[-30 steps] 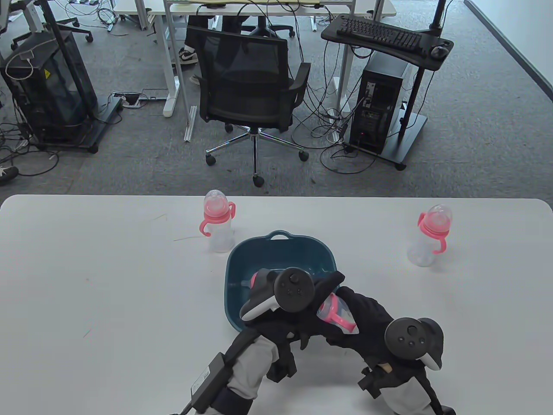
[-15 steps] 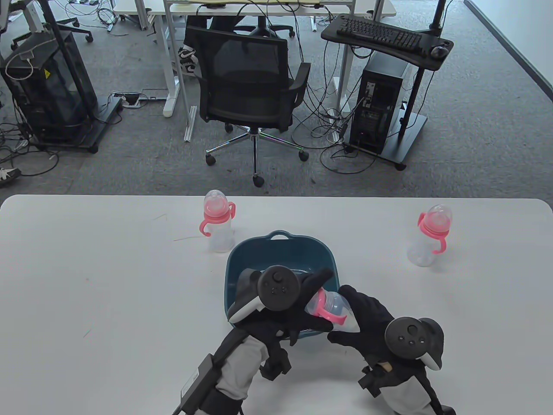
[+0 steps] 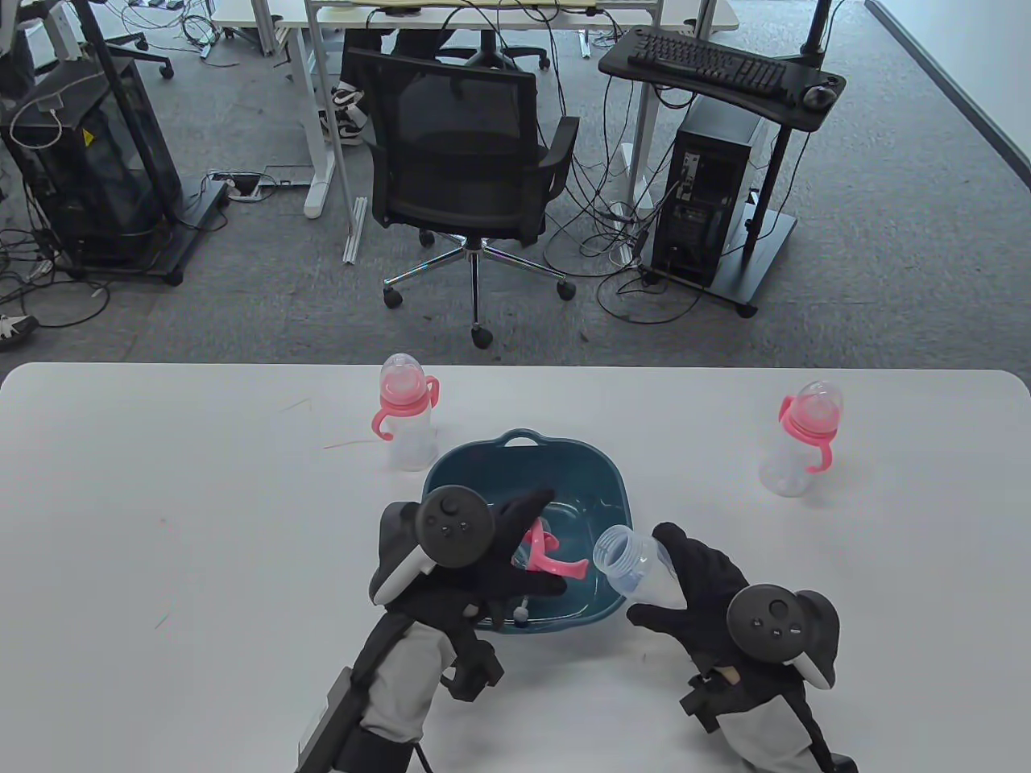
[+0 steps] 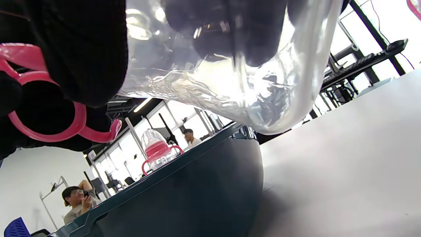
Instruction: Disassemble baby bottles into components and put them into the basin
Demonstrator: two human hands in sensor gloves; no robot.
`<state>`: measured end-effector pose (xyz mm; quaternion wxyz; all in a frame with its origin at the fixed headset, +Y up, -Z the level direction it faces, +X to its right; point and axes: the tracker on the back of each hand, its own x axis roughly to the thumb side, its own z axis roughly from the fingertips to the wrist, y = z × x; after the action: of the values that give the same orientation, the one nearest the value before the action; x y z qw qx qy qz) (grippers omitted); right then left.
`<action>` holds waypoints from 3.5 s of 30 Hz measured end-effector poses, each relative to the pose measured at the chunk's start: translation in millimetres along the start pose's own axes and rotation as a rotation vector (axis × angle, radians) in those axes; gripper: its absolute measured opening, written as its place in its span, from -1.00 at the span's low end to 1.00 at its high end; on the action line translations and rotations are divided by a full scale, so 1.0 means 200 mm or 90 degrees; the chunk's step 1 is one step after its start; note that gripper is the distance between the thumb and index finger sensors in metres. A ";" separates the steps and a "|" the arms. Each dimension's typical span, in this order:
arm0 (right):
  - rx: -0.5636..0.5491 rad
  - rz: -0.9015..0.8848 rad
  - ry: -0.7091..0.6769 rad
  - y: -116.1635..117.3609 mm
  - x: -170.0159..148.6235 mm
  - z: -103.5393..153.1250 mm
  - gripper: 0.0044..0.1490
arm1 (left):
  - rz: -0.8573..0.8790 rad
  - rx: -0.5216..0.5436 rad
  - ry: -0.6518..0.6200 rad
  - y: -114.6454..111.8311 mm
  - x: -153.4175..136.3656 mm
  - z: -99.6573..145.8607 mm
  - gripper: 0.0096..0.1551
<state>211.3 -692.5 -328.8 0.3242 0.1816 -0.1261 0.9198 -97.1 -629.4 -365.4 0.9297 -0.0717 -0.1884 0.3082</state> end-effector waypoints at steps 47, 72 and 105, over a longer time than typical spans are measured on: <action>0.015 0.012 -0.001 0.02 0.00 0.00 0.22 | -0.197 0.053 0.204 -0.01 -0.16 0.02 0.00; -0.029 0.046 -0.003 0.01 0.11 -0.03 0.22 | -0.114 0.141 0.267 -0.06 -0.74 0.43 0.01; 0.230 0.383 0.260 0.46 0.38 -0.74 0.21 | -0.127 0.140 0.279 -0.04 -0.77 0.46 0.01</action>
<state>60.5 -668.5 -441.6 0.0220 0.0040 0.0570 0.9981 -242.7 -727.1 -325.2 0.9763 -0.0163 0.0457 0.2110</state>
